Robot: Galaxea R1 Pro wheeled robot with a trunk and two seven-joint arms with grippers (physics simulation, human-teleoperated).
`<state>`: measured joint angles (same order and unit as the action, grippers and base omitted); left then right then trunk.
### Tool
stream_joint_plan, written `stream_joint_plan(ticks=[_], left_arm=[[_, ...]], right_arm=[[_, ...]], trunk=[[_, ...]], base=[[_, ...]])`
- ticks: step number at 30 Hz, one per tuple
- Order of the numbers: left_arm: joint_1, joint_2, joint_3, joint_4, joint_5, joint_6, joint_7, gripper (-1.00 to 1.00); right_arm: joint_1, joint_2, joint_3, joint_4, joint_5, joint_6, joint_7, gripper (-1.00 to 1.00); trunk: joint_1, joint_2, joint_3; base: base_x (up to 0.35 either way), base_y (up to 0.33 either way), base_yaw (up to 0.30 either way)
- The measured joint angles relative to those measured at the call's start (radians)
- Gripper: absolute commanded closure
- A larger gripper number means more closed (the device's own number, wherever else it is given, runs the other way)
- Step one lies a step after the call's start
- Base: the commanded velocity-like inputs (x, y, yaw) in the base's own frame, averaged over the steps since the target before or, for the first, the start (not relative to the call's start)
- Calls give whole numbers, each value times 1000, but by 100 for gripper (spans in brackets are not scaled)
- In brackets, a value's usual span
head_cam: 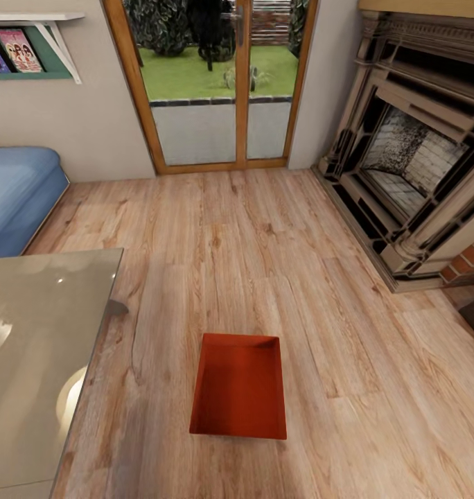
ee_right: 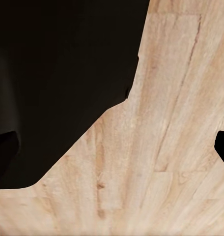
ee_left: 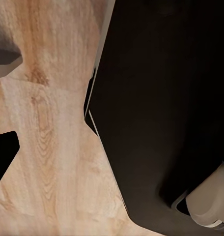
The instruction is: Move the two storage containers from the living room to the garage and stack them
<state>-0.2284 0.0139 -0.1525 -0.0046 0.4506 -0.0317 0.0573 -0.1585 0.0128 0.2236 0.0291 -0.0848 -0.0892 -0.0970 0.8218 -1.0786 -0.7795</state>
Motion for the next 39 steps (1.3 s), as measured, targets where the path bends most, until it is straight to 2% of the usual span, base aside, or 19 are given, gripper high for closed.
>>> stream_joint_plan(ticks=[17, 21, 22, 25, 28, 29, 32, 35, 39], left_arm=[[0, -1, 4, -1, 1, -1, 0, -100], [0, 3, 8, -15, 4, 0, 0, -100], [0, 7, 8, -27, 3, 1, 1, -100], [-2, 53, 8, -216, 4, 24, 4, -100], [-5, 67, 9, -318, 3, 51, 19, -100], [-11, 73, 8, -376, -2, 72, 46, -100], [-18, 87, 7, -400, -5, 90, 70, -100], [-21, 108, 6, -420, -9, 112, 79, -100], [-50, 125, 6, -456, -21, 184, 85, -100]], right_arm=[[0, 5, 2, -9, 7, -4, -3, -100], [-1, 6, 2, -98, 2, 9, -9, -100], [-1, 6, 1, -119, 2, 12, -9, -100], [-1, 6, -6, -274, -1, 33, -10, -100], [-4, 6, -23, -318, -7, 37, -11, -100], [-24, 7, -47, -332, -28, 43, -12, -100], [-83, 10, -63, -335, -60, 50, -12, -100], [-131, 17, -67, -340, -72, 67, -12, -100], [-204, 22, -70, -349, -77, 144, -11, -100]], trunk=[[0, 0, 0], [0, 0, 0], [0, 0, 0], [0, 0, 0], [0, 0, 0], [0, 0, 0], [0, 0, 0], [0, 0, 0], [0, 0, 0]], base=[[0, 0, 0], [0, 0, 0], [0, 0, 0], [0, 0, 0], [0, 0, 0], [0, 0, 0], [0, 0, 0], [0, 0, 0], [0, 0, 0]])
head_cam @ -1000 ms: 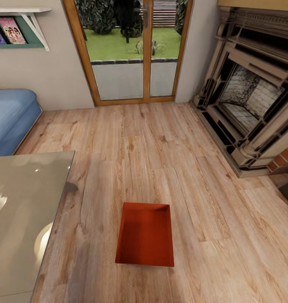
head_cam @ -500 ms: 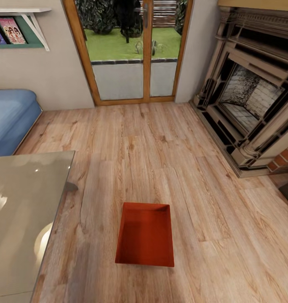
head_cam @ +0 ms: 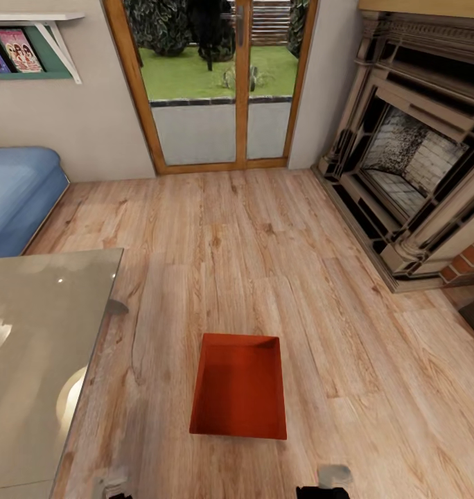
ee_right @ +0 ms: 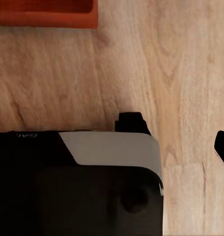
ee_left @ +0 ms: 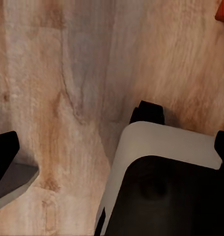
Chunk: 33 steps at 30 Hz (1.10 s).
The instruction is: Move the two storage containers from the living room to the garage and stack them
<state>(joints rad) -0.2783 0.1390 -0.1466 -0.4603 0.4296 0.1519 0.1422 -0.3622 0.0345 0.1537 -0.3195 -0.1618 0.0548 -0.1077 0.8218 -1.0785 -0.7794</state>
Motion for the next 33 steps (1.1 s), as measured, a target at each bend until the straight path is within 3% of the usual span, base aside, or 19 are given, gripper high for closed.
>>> stream_joint_plan(ticks=[3, 7, 8, 12, 15, 20, 30, 33], left_arm=[[-90, -1, -1, -28, -35, 141, 0, -100], [-174, -30, -1, -38, -55, 205, 0, -100], [-195, -52, -3, -36, -57, 213, -1, -100], [-248, -117, -6, -27, -85, 225, 1, -100], [-304, -154, -7, -20, -163, 223, 0, -100], [-361, -190, -7, -16, -242, 219, 1, -100], [-387, -213, -6, -14, -267, 207, 6, -100], [-389, -222, -6, 3, -270, 130, 7, -100]], right_arm=[[-111, 16, -1, -4, -4, 74, -3, -100], [-199, 40, -15, 6, -35, 89, -29, -100], [-221, 44, -21, 9, -50, 89, -41, -100], [-258, 49, -29, 12, -78, 82, -60, -100], [-282, 50, -32, 13, -89, 62, -66, -100], [-292, 50, -33, 13, -92, 19, -68, -100], [-294, 57, -23, 13, -65, -4, -68, -100], [-293, 100, -22, 30, -13, -45, -62, -100]], trunk=[[0, 0, 0], [0, 0, 0], [0, 0, 0], [0, 0, 0], [0, 0, 0], [0, 0, 0], [0, 0, 0], [0, 0, 0]], base=[[0, 0, 0], [0, 0, 0], [0, 0, 0], [0, 0, 0], [0, 0, 0], [0, 0, 0], [0, 0, 0], [0, 0, 0]])
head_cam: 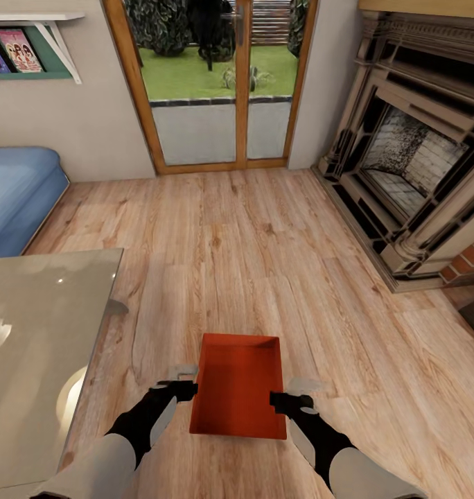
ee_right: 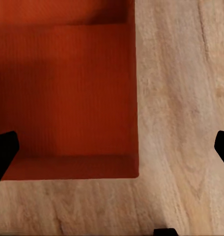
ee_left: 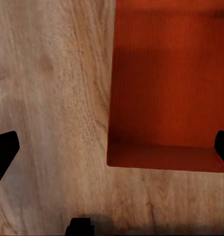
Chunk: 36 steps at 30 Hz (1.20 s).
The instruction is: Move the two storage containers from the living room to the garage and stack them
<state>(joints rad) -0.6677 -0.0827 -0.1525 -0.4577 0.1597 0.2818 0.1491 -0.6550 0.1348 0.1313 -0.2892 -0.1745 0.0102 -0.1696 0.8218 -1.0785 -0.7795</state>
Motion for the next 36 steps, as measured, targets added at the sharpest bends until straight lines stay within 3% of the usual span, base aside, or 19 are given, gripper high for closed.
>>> stream_joint_plan(ticks=[4, 8, 15, 25, 36], left_arm=[[-1, -3, -1, 20, -1, -78, 0, -100], [-1, 0, -2, 51, -2, -105, 1, -100], [-1, 9, -2, 69, -10, -110, 1, -100], [-2, 4, -11, 66, -64, -115, 1, -100], [-2, 4, -7, 59, -72, -119, 2, -100]], right_arm=[[0, 23, -3, 37, 58, -38, -4, -100], [1, 40, -10, 51, 72, -58, -12, -100], [1, 40, -14, 56, 76, -63, -16, -100], [1, 31, -10, 55, 80, -68, -20, -100], [0, 27, -12, 56, 79, -68, -58, -100]], trunk=[[0, 0, 0], [0, 0, 0], [0, 0, 0], [0, 0, 0], [0, 0, 0]], base=[[0, 0, 0], [0, 0, 0], [0, 0, 0], [0, 0, 0], [0, 0, 0]])
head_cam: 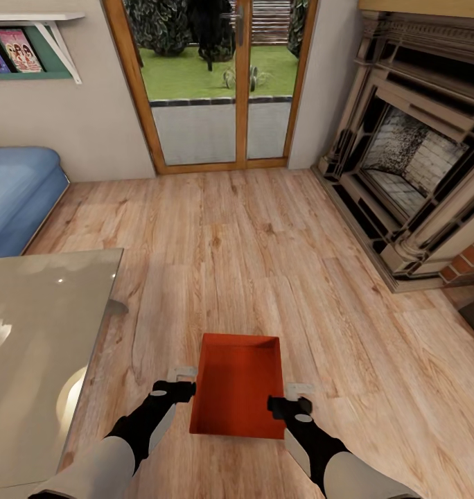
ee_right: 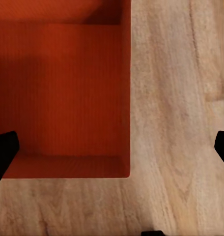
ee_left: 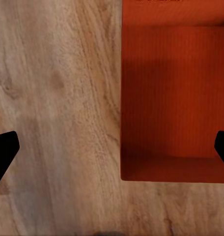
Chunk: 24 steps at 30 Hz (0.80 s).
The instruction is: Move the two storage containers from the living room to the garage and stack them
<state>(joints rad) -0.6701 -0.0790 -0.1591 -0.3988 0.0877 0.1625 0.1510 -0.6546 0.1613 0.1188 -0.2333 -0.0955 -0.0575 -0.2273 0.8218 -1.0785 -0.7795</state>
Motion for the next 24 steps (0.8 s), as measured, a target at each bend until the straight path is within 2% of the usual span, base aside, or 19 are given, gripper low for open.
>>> stream_joint_plan(ticks=[10, 11, 15, 24], left_arm=[[0, 1, 8, -6, 9, -11, 1, -100], [0, 1, 10, -3, 10, -51, 1, -100], [0, 1, 10, 2, 11, -78, 5, -100], [0, -5, 9, 13, 15, -73, 6, -100]], right_arm=[[0, 0, 0, -1, 0, 8, -7, -100], [0, 1, 1, -7, 2, 5, -8, -100], [0, 5, 4, -17, 5, 0, -8, -100], [-1, 1, 1, -23, 2, 2, -5, -100]], trunk=[[0, 0, 0], [0, 0, 0], [0, 0, 0], [0, 0, 0]], base=[[0, 0, 0], [0, 0, 0], [0, 0, 0], [0, 0, 0]])
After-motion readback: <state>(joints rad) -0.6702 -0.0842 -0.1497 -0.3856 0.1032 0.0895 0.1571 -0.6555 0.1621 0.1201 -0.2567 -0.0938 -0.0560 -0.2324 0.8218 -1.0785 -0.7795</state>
